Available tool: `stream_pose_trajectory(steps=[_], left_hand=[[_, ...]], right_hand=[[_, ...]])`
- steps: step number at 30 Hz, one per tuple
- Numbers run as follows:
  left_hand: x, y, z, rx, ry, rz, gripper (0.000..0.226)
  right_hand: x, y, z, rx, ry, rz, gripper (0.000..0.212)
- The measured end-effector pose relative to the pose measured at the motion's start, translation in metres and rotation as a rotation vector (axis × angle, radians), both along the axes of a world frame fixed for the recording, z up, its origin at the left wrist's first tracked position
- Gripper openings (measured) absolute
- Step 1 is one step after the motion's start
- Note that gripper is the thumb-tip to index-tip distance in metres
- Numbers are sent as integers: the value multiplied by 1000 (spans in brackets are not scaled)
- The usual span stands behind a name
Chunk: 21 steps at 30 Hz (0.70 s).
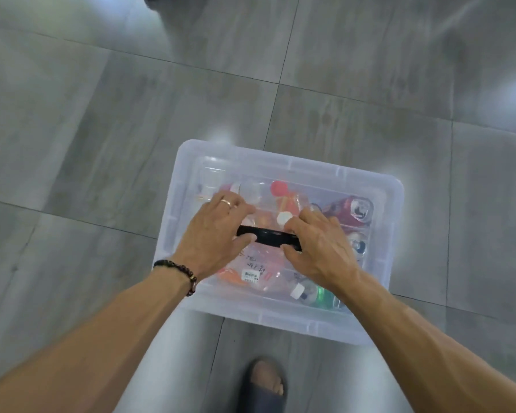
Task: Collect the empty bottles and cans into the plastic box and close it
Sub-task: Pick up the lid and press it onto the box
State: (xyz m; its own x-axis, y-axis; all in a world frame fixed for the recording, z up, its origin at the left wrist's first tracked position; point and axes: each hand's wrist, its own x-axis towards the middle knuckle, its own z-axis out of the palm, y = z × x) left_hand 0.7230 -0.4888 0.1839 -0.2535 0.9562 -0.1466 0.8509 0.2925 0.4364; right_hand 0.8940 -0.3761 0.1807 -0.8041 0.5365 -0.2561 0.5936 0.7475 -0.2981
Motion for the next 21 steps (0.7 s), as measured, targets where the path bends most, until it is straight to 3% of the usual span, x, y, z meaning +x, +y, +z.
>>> stream_pose_trajectory(steps=[3, 7, 9, 13, 18, 21], left_hand=[[-19, -35, 2, -24, 42, 229, 55], [-50, -69, -12, -327, 8, 418, 85], [-58, -75, -23, -420, -95, 464, 95], [-72, -74, -37, -363, -329, 596, 108], [-85, -53, -33, -213, -301, 515, 88], [-89, -37, -38, -124, -321, 479, 59]], right_hand=[[-7, -7, 6, 4, -62, 15, 46], [-35, -18, 6, 59, -101, 80, 65], [-57, -27, 0, 56, -164, 135, 78], [-85, -38, -16, 60, -269, 86, 94], [-77, -30, -30, 81, -271, -20, 90], [-64, -15, -37, 37, -298, -38, 89]])
